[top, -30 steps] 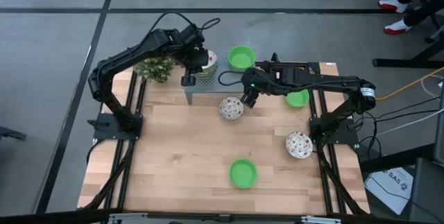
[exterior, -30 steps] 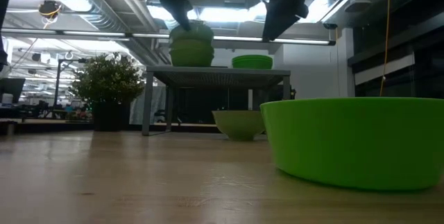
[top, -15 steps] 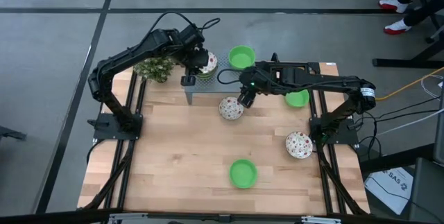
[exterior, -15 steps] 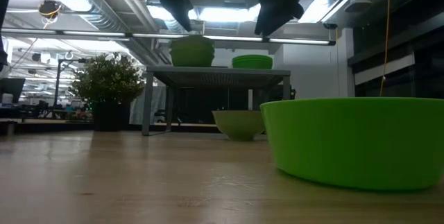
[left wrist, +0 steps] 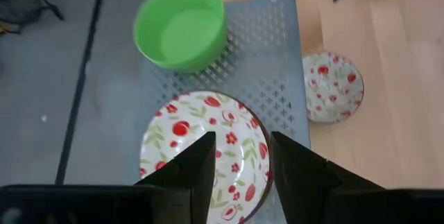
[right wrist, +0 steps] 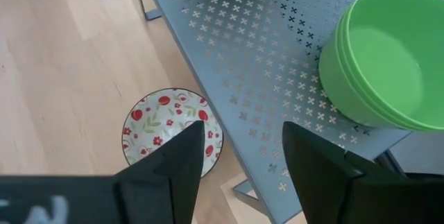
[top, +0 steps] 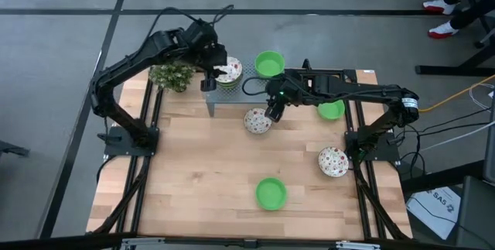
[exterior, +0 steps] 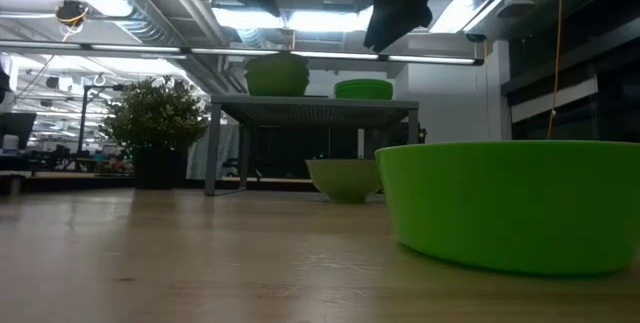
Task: Pick & Place Mini bowls
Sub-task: Stack the green bowl on the green bowl
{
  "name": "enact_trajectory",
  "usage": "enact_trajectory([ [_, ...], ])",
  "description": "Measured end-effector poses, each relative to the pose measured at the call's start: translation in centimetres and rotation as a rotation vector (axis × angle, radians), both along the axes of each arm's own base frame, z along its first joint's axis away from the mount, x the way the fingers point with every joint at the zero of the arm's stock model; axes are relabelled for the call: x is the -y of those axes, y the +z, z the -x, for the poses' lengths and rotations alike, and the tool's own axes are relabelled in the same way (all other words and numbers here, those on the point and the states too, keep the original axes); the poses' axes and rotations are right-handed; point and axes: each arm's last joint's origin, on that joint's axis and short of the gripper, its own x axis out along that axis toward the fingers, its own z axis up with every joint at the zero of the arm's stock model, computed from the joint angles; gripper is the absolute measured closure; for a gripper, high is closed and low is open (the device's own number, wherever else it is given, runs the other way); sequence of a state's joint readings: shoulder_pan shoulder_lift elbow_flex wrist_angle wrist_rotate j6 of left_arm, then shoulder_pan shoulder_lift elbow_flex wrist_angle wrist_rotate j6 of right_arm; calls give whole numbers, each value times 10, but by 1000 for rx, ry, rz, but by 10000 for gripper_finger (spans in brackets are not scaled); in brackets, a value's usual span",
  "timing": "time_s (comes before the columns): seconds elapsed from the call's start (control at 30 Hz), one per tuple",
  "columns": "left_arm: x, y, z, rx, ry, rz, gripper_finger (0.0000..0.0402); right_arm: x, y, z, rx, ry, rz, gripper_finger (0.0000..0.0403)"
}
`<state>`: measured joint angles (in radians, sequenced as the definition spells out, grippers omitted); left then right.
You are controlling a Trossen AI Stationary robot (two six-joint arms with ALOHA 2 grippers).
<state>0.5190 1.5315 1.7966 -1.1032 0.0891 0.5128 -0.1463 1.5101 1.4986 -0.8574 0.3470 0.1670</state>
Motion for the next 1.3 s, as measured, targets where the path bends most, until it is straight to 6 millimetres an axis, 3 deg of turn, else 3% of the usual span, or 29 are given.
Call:
enact_trajectory([
  [0.43, 20, 23, 17, 132, 77, 50, 270, -2, 0, -1, -2, 51, -34, 208],
  [0.7, 50, 30, 12, 189, 57, 126, 275, -9, -1, -2, 10, 113, -98, 208],
  [1.0, 91, 30, 0, 206, 104, 185, 275, -29, -5, 1, -65, 177, -111, 208],
  [1.3, 134, 29, -11, 257, 177, 250, 275, -69, -11, 9, -155, 273, -196, 208],
])
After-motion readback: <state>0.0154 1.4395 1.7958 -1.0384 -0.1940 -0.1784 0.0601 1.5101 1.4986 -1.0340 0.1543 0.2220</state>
